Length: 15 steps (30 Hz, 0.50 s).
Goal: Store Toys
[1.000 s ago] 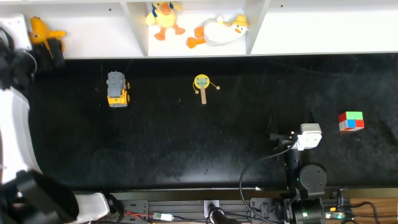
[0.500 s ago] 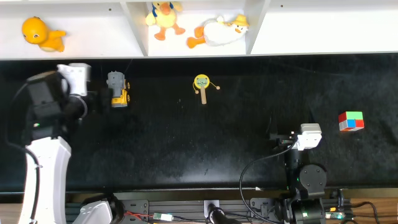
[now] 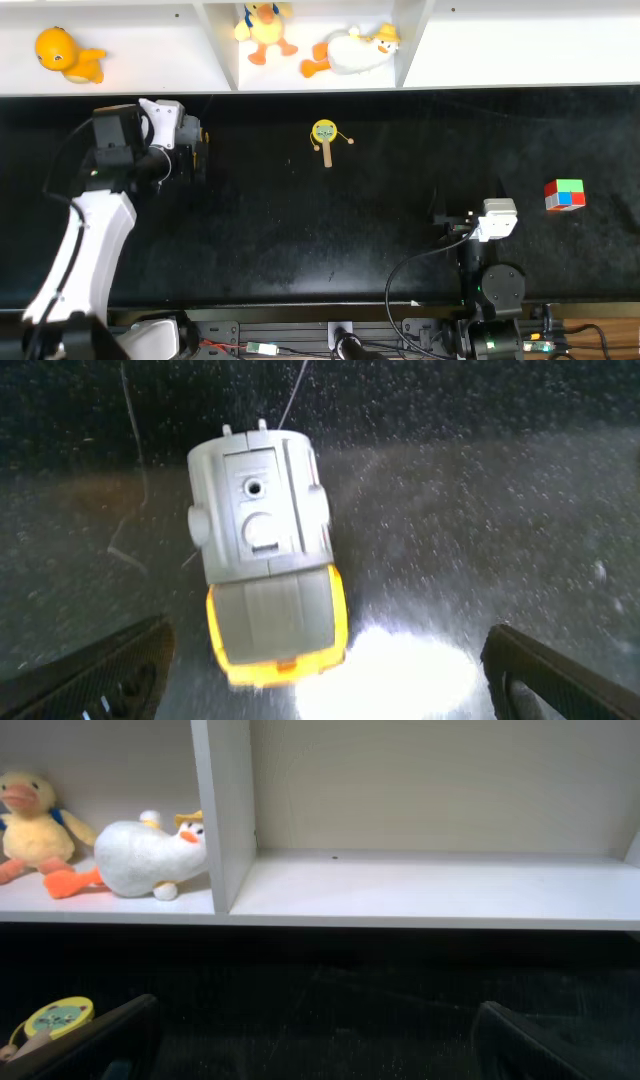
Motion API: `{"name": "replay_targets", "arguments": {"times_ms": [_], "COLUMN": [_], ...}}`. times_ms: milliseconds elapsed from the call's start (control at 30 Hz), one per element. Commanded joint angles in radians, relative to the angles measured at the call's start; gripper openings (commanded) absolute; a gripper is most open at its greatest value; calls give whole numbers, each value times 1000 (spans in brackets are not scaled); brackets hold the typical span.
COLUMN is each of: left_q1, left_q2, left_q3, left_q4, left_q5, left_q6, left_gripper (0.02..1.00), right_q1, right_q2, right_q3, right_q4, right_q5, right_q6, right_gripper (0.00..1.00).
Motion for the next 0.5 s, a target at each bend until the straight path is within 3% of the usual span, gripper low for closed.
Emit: {"name": "replay_targets", "arguments": {"times_ms": [33, 167, 467, 500], "left_q1": [-4, -4, -4, -4], "left_q2": [61, 99, 134, 134], "left_q3": [-8, -8, -8, -8], "left_q4": [40, 48, 72, 73], "left_q5": [2, -6, -32, -32], "left_q6": [-62, -68, -67, -67], "left_gripper": [967, 904, 485, 472], "right_q1": [-1, -1, -1, -1], "right_q2": [2, 2, 2, 2], "right_q3": [-13, -13, -13, -13], "right_q4": [6, 6, 6, 6], "right_q5": [-8, -8, -7, -7], "right_q6": [4, 4, 4, 4], "right_gripper": [996, 996, 993, 996]}}
